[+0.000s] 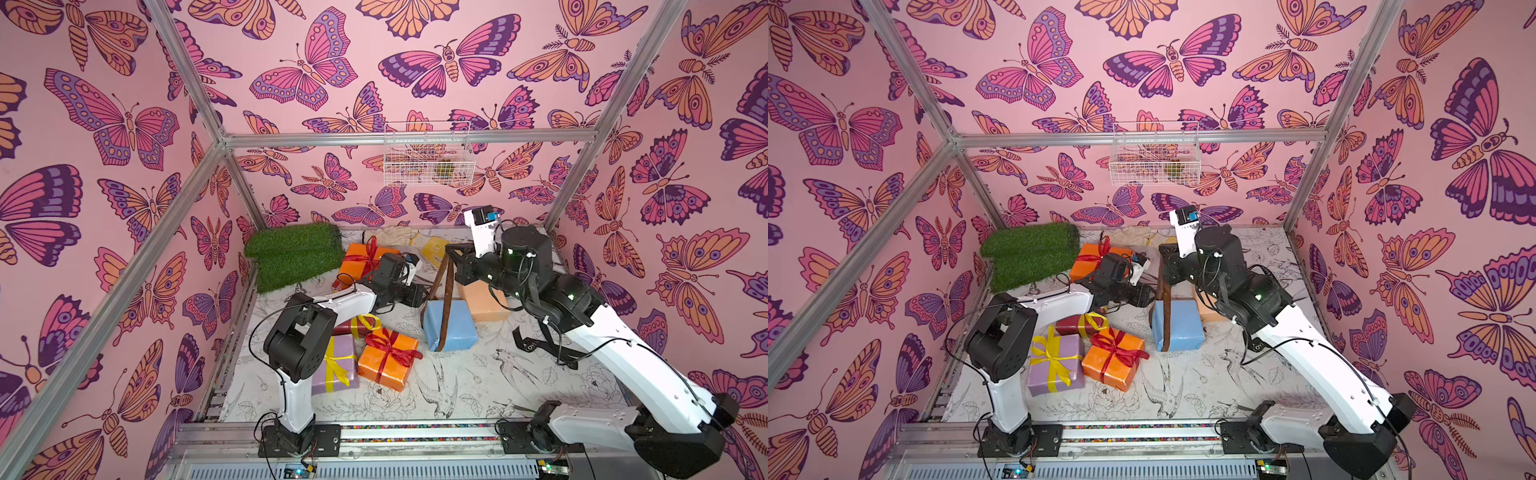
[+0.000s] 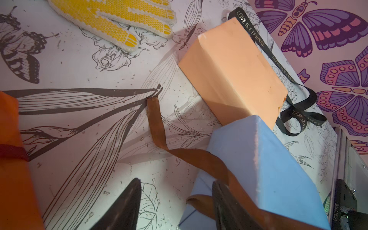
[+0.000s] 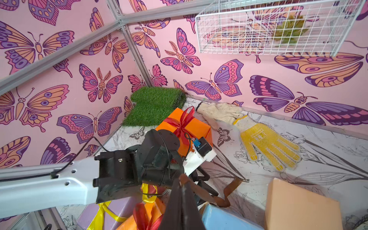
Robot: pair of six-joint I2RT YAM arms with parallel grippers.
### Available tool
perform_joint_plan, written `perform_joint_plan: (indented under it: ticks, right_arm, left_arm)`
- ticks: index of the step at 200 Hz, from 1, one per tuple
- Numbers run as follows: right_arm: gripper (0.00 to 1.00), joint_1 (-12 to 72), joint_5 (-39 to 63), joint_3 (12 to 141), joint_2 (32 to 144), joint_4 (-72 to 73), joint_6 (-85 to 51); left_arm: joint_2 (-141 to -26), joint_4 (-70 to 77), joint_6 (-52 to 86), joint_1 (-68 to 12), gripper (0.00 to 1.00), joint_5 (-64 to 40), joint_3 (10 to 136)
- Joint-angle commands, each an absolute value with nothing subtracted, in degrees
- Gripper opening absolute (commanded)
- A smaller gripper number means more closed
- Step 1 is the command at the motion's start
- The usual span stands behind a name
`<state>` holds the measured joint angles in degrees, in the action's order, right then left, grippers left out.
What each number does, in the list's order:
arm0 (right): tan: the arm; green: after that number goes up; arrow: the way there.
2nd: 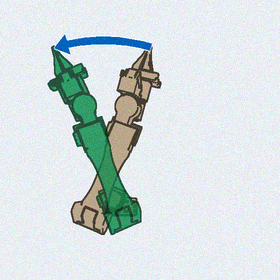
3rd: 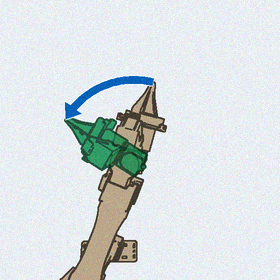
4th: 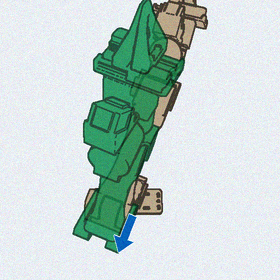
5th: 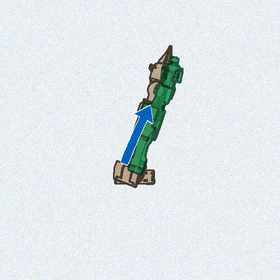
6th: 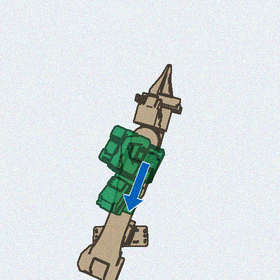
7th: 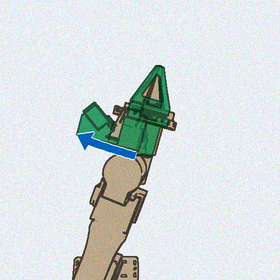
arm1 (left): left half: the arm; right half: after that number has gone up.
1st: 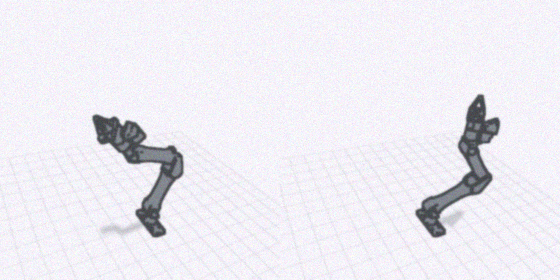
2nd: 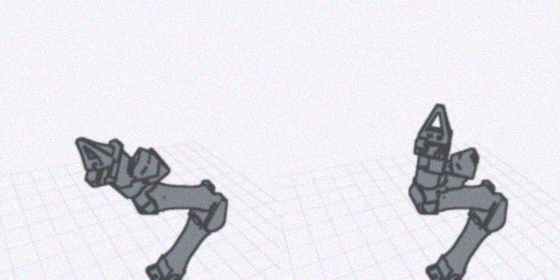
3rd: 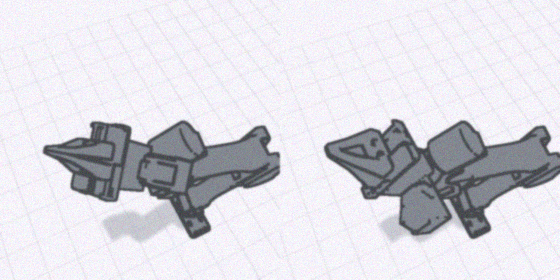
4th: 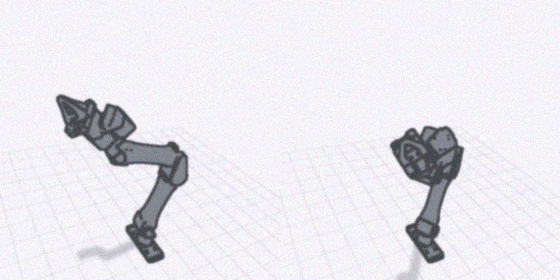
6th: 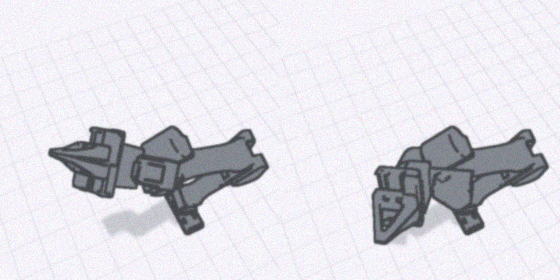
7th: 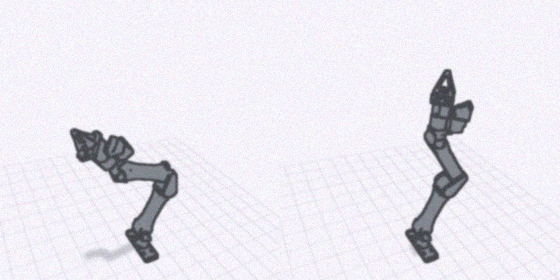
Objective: Untie the ribbon bows on the gift boxes
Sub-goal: Pull the ribbon from the gift box.
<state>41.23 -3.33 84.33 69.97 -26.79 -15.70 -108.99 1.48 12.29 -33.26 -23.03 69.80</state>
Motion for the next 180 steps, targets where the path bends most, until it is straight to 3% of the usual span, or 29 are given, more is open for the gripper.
perform_joint_plan:
  ticks: [1,115,180]
  right_arm:
    - [0.0,40.8,-2.6,87.8,69.6,-27.3,-13.5]
    - [0.0,40.8,-0.8,93.5,69.2,-26.8,-10.3]
    - [0.0,40.8,-11.8,98.8,65.5,-23.3,0.9]
  left_arm:
    - [-108.0,1.1,12.4,-33.3,0.6,-24.0,68.7]
    - [-107.4,1.1,12.5,-33.6,0.6,-23.5,68.4]
    - [-106.5,1.1,12.4,-33.7,0.6,-23.3,67.9]
